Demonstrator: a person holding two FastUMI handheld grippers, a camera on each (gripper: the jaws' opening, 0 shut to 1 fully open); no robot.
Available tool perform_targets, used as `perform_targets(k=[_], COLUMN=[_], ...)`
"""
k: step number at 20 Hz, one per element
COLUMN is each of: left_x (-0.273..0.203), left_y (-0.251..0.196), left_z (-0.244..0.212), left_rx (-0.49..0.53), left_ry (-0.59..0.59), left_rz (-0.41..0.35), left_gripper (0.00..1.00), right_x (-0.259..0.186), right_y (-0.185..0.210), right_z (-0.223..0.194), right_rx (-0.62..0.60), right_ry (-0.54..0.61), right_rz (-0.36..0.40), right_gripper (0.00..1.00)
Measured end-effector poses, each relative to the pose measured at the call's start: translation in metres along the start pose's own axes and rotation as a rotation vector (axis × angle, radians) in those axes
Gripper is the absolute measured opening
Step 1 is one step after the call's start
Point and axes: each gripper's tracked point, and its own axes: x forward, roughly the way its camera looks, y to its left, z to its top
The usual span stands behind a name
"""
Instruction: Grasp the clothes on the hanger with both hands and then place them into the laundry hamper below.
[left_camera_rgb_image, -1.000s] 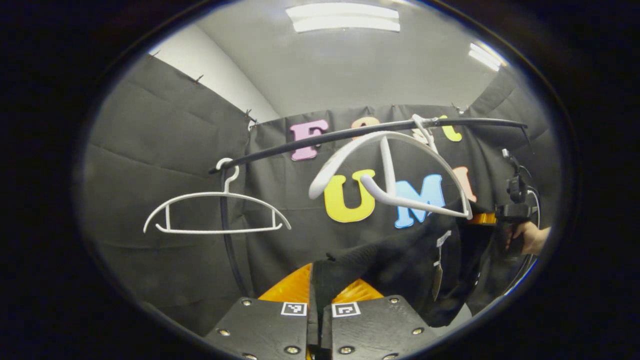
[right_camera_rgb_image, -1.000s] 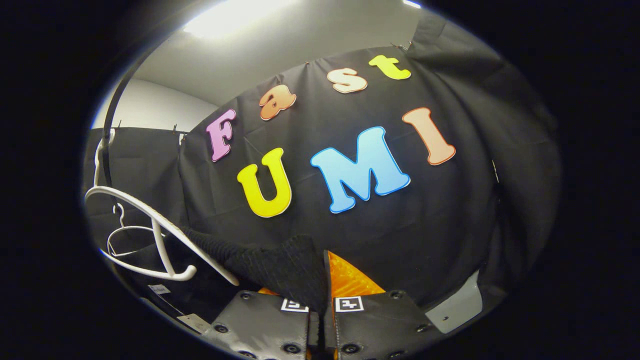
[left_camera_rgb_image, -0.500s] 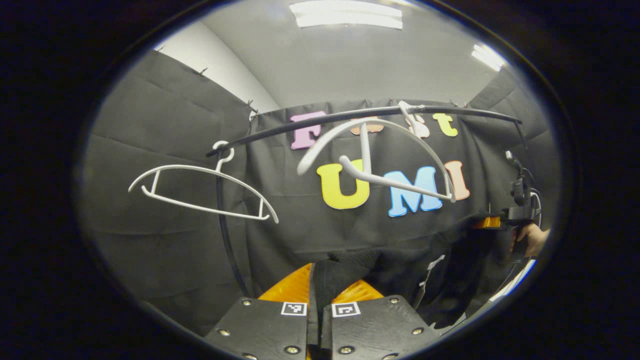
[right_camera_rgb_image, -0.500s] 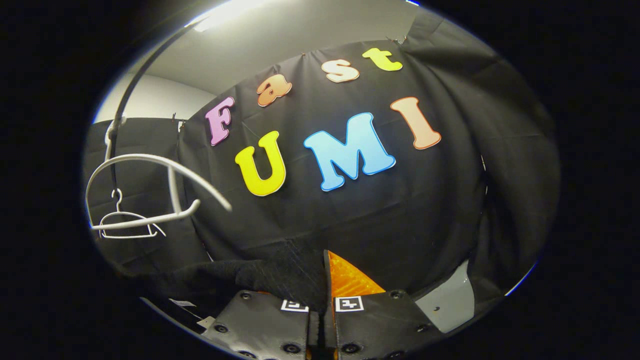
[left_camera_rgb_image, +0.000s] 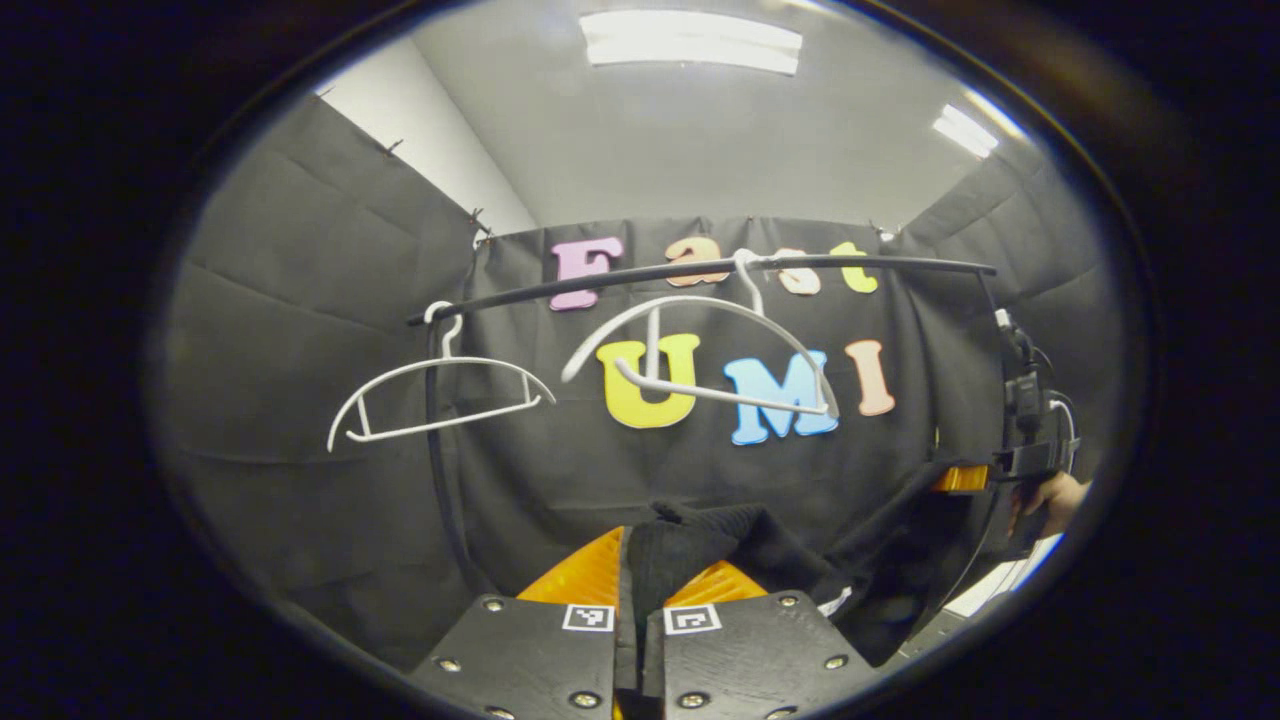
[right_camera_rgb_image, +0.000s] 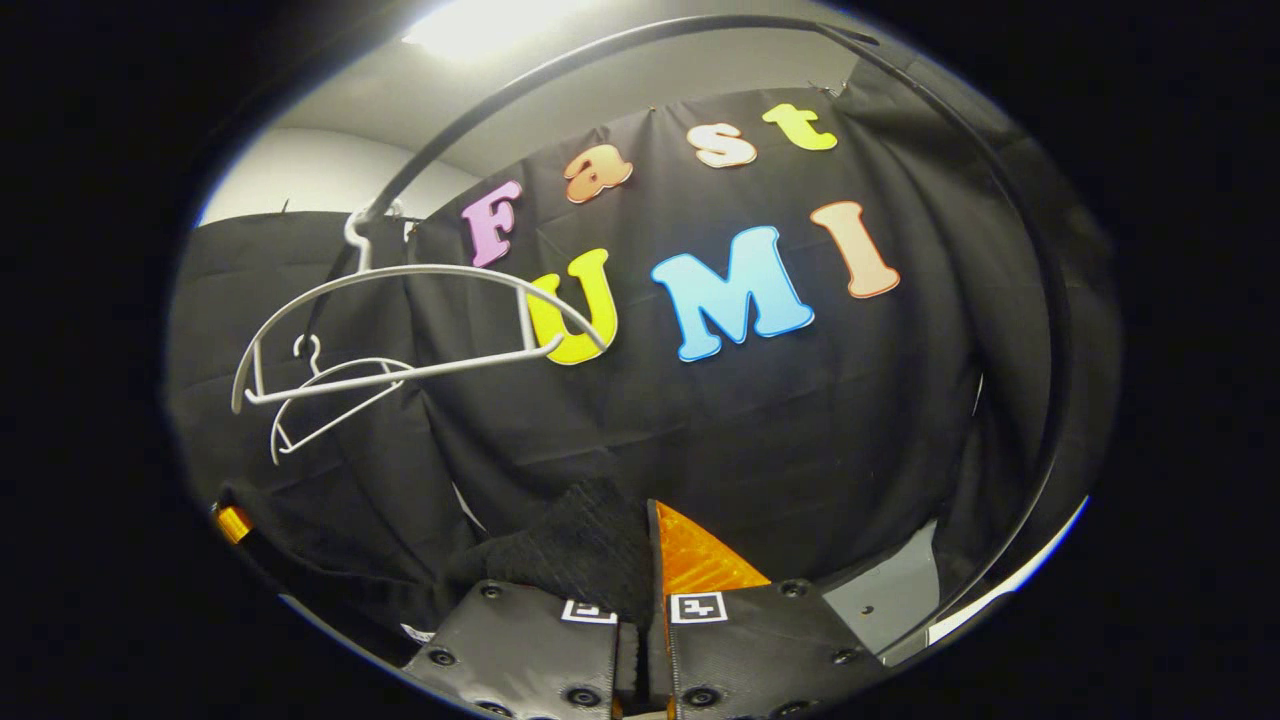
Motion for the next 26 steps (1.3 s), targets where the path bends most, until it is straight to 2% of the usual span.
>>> perform_targets(k=[5,11,19,26], left_x=[-0.010,-0.012,0.001,-0.015], left_y=[-0.033,-0.061,-0.074,-0.070], left_z=[-0.007,-0.028,-0.119,-0.200], left_rx=[-0.064,-0.136,-0.145,-0.139], left_ry=[0.002,0.018,0.149,0.281], left_rz=[-0.081,-0.143,-0.163,-0.148], left_gripper=[0.02,0.03,0.04,0.04], right_x=[-0.032,-0.058,-0.066,-0.067], right_y=[0.039,0.072,0.063,0.046], right_z=[-0.021,-0.057,-0.157,-0.225], right_rx=[-0.017,0.022,0.022,-0.020], right_ry=[0.031,0.081,0.244,0.349], right_rz=[0.058,0.115,0.079,0.035], right_gripper=[0.08,0.08,0.09,0.08])
